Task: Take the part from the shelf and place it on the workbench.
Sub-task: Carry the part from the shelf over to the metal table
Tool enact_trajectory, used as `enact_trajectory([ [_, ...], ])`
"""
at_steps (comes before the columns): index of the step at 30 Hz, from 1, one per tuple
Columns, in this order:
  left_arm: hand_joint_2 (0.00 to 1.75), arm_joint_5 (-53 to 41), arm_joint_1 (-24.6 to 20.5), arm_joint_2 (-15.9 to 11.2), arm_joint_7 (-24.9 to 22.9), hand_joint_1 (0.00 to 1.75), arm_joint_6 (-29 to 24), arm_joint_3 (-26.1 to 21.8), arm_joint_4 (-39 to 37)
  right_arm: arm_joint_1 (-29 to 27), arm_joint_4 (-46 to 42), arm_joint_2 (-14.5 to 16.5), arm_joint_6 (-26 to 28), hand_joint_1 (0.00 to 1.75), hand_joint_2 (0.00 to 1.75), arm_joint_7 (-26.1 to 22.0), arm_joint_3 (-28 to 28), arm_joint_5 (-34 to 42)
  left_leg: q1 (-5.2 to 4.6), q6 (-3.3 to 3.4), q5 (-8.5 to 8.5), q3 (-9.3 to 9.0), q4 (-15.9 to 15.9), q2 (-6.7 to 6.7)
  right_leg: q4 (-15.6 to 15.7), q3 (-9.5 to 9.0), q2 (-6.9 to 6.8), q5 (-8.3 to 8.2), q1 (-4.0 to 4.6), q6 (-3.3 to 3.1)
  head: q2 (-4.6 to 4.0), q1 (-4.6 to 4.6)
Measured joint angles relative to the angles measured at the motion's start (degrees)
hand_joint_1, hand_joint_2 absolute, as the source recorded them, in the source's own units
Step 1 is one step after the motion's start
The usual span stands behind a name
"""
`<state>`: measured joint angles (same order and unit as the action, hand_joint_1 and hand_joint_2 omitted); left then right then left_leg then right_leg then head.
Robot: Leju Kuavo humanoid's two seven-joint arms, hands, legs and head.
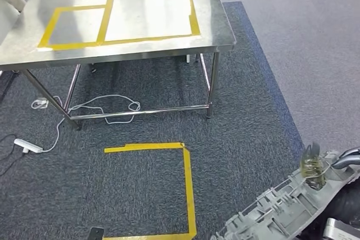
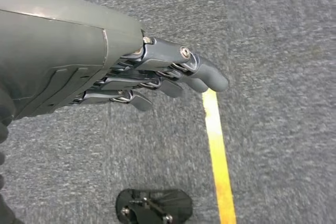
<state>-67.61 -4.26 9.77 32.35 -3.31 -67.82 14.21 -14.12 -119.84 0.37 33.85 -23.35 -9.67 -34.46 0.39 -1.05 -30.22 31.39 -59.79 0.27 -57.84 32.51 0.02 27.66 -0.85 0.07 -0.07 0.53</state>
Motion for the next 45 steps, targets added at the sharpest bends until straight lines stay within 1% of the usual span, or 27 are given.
enact_trajectory([
  [3,1.75,-0.12,0.11,0.01,0.04,0.0,0.01,0.0,0.0,-0.01,0.0,0.0,-0.05,1.75,1.75,-0.26,-0.2,0.16,0.07,-0.31,-4.27,5.6,-10.62,-0.03,0.03,-0.39,0.01,0.34,0.11,-0.69,0.0,-0.22],
  [4,1.75,-0.16,0.21,0.02,0.04,0.0,0.01,0.0,0.0,-0.03,0.0,-0.01,-0.1,1.75,1.75,-0.43,-0.26,0.3,0.06,-0.26,-4.41,7.11,-12.88,-0.03,0.03,-0.55,0.11,0.48,0.21,-0.8,0.0,-0.22],
  [5,1.75,-0.18,0.3,0.02,0.04,0.0,0.01,0.0,0.0,-0.04,0.0,-0.01,-0.15,1.75,1.75,-0.65,-0.31,0.45,0.04,-0.1,-3.49,7.79,-13.32,-0.03,0.03,-0.76,0.24,0.64,0.33,-0.87,0.0,-0.22],
  [6,1.75,-0.19,0.34,0.01,0.04,0.0,0.02,0.0,0.0,-0.05,-0.01,-0.02,-0.17,1.75,1.75,-0.89,-0.33,0.57,-0.01,0.17,-1.57,7.45,-11.68,-0.05,0.03,-1.07,0.38,0.83,0.46,-0.9,0.0,-0.22],
  [8,1.75,-0.2,0.32,-0.1,0.04,0.0,0.04,-0.01,0.0,-0.06,-0.05,-0.04,-0.12,1.75,1.75,-1.37,-0.34,0.63,-0.29,1.19,2.92,4.81,-4.89,-0.15,0.04,-1.61,0.58,1.28,0.76,-0.78,0.0,-0.18],
  [9,1.75,-0.21,0.28,-0.17,0.06,0.0,0.05,-0.01,0.0,-0.07,-0.09,-0.05,-0.08,1.75,1.75,-1.55,-0.34,0.63,-0.44,1.68,4.04,3.46,-1.69,-0.19,0.0,-1.78,0.66,1.53,0.88,-0.59,0.0,-0.17],
  [11,1.75,-0.23,0.17,-0.31,0.1,0.0,0.07,-0.01,0.0,-0.11,-0.14,-0.09,-0.02,1.75,1.75,-1.77,-0.34,0.63,-0.69,2.13,4.03,2.25,1.17,-0.21,0.0,-1.75,0.7,1.86,0.93,-0.07,0.0,-0.14],
  [13,1.75,-0.25,0.15,-0.19,0.14,0.0,0.09,0.0,0.0,-0.16,-0.21,-0.16,-0.01,1.75,1.75,-1.84,-0.35,0.61,-0.54,2.14,3.88,1.91,1.99,-0.21,0.12,-1.85,0.67,2.09,0.86,0.53,0.0,-0.2],
  [15,1.75,-0.25,0.18,-0.09,0.16,0.0,0.1,0.0,0.0,-0.12,-0.38,-0.3,0.0,1.75,1.75,-1.9,-0.35,0.58,-0.17,2.45,3.95,1.21,2.78,-0.19,-1.83,-1.02,0.56,3.31,0.82,1.18,0.0,0.09],
  [18,1.75,-0.23,0.07,-0.08,0.17,0.0,0.1,0.01,0.0,-0.22,-0.49,-0.55,0.0,1.75,1.75,-1.9,-0.36,0.6,-0.03,2.8,3.61,0.65,3.06,-0.14,-11.99,4.78,0.45,7.29,0.39,2.08,0.0,0.42],
  [19,1.75,-0.23,0.1,-0.07,0.17,0.0,0.11,0.02,0.0,-0.32,-0.48,-0.61,-0.01,1.75,1.75,-1.9,-0.36,0.61,-0.03,2.78,3.4,0.5,3.04,-0.14,-14.75,6.72,0.44,7.73,0.24,2.34,0.0,0.4],
  [20,1.75,-0.23,0.15,-0.04,0.17,0.0,0.11,0.02,0.0,-0.38,-0.48,-0.67,-0.01,1.75,1.75,-1.89,-0.36,0.61,-0.01,2.72,3.15,0.26,3.03,-0.14,-15.67,7.78,0.41,7.08,0.12,2.54,0.0,0.41],
  [21,1.75,-0.23,0.21,0.0,0.17,0.0,0.12,0.02,0.0,-0.39,-0.48,-0.71,-0.01,1.75,1.75,-1.89,-0.35,0.61,0.04,2.59,2.83,-0.13,3.02,-0.16,-14.3,7.64,0.35,5.25,0.0,2.69,0.0,0.42],
  [23,1.75,-0.23,0.26,0.08,0.17,0.0,0.13,0.02,0.0,-0.37,-0.48,-0.76,-0.01,1.75,1.75,-1.9,-0.35,0.61,0.11,2.14,2.05,-1.16,3.02,-0.21,-7.3,4.81,0.05,0.6,-0.24,2.89,0.0,0.43],
  [25,1.75,-0.23,0.18,0.06,0.16,0.0,0.13,0.02,0.0,-0.35,-0.52,-0.79,0.01,1.75,1.75,-1.94,-0.36,0.58,-0.11,1.48,1.32,-1.75,2.83,-0.29,-1.81,1.95,-0.15,-1.07,-0.23,2.53,0.0,0.48],
  [28,1.75,-0.25,0.1,0.0,0.17,0.0,0.09,0.02,0.0,-0.59,-0.6,-0.9,0.23,1.75,1.75,-2.26,-0.33,0.13,-0.25,0.72,0.82,-1.87,2.67,-0.25,-0.8,1.2,0.03,-0.26,-0.07,1.15,0.01,0.08],
  [30,1.75,-0.25,0.02,-0.01,0.15,0.0,-0.18,0.02,0.0,-0.74,-0.62,-0.98,0.42,1.75,1.75,-2.5,-0.31,-0.41,-0.11,0.23,-0.37,-1.36,1.09,-0.24,-0.72,0.89,0.01,-0.05,-0.17,0.5,0.01,-0.16],
  [31,1.75,-0.25,-0.01,-0.01,0.13,0.0,-0.41,0.01,0.0,-0.78,-0.63,-0.98,0.48,1.75,1.75,-2.55,-0.31,-0.66,-0.06,-0.01,-1.68,-0.21,-1.34,-0.24,-0.67,0.67,-0.07,0.05,-0.24,0.2,0.01,-0.25],
  [33,1.75,-0.26,0.04,0.04,0.02,0.0,-0.85,0.0,0.0,-0.86,-0.63,-0.98,0.59,1.75,1.75,-2.57,-0.31,-1.02,-0.02,-0.26,-4.76,3.83,-8.96,-0.25,-0.67,0.36,-0.22,0.41,-0.17,-0.29,0.0,-0.38],
  [34,1.75,-0.27,0.11,0.07,-0.05,0.0,-1.04,0.0,0.0,-0.91,-0.63,-0.98,0.63,1.75,1.75,-2.56,-0.32,-1.16,-0.01,-0.27,-5.58,5.88,-12.3,-0.25,-0.68,0.19,-0.25,0.59,-0.1,-0.46,0.0,-0.35],
  [35,1.75,-0.28,0.19,0.1,-0.15,0.0,-1.24,0.0,0.0,-0.94,-0.63,-0.98,0.68,1.75,1.75,-2.56,-0.32,-1.3,-0.02,-0.19,-5.29,7.19,-13.96,-0.25,-0.68,-0.03,-0.26,0.78,-0.03,-0.55,0.0,-0.37],
  [36,1.75,-0.3,0.25,0.13,-0.23,0.0,-1.44,0.0,0.0,-0.95,-0.63,-0.98,0.74,1.75,1.75,-2.54,-0.32,-1.42,-0.04,0.01,-3.86,7.51,-13.54,-0.23,-0.68,-0.33,-0.34,1.0,0.06,-0.6,0.0,-0.37],
  [38,1.75,-0.34,0.21,0.11,-0.38,0.0,-1.76,0.0,0.0,-0.96,-0.63,-0.98,0.82,1.75,1.75,-2.51,-0.32,-1.69,-0.32,0.87,1.02,5.6,-7.56,0.46,-0.65,-1.13,-0.68,1.55,0.25,-0.57,0.0,-0.38],
  [40,1.75,-0.4,-0.08,0.04,-0.53,0.0,-1.89,0.0,0.0,-1.02,-0.63,-0.99,0.86,1.75,1.75,-2.5,-0.33,-1.87,-0.93,1.84,3.76,3.26,-1.39,2.03,-0.74,-1.73,-1.26,2.17,0.64,-0.2,0.0,-0.4],
  [42,1.75,-0.49,-0.36,-0.01,-0.73,0.0,-1.91,0.0,0.0,-1.07,-0.63,-1.0,0.85,1.75,1.75,-2.51,-0.34,-1.99,-1.31,2.22,3.63,2.65,0.65,2.37,-0.71,-1.84,-2.15,2.48,0.87,0.3,0.0,-0.39],
  [44,1.75,-0.58,-0.27,0.07,-0.84,0.0,-1.92,0.0,0.0,-1.03,-0.64,-1.02,0.84,1.75,1.75,-2.51,-0.35,-2.03,-1.11,2.48,3.76,2.52,1.35,1.3,-0.76,-1.84,-2.84,2.84,0.85,0.87,0.0,-0.33],
  [45,1.75,-0.62,-0.17,0.1,-0.85,0.0,-1.92,0.0,0.0,-1.0,-0.66,-1.03,0.84,1.75,1.75,-2.54,-0.36,-2.04,-0.93,2.69,3.91,2.37,1.66,0.82,-1.55,-1.52,-2.52,3.48,0.79,1.19,0.0,-0.25],
])
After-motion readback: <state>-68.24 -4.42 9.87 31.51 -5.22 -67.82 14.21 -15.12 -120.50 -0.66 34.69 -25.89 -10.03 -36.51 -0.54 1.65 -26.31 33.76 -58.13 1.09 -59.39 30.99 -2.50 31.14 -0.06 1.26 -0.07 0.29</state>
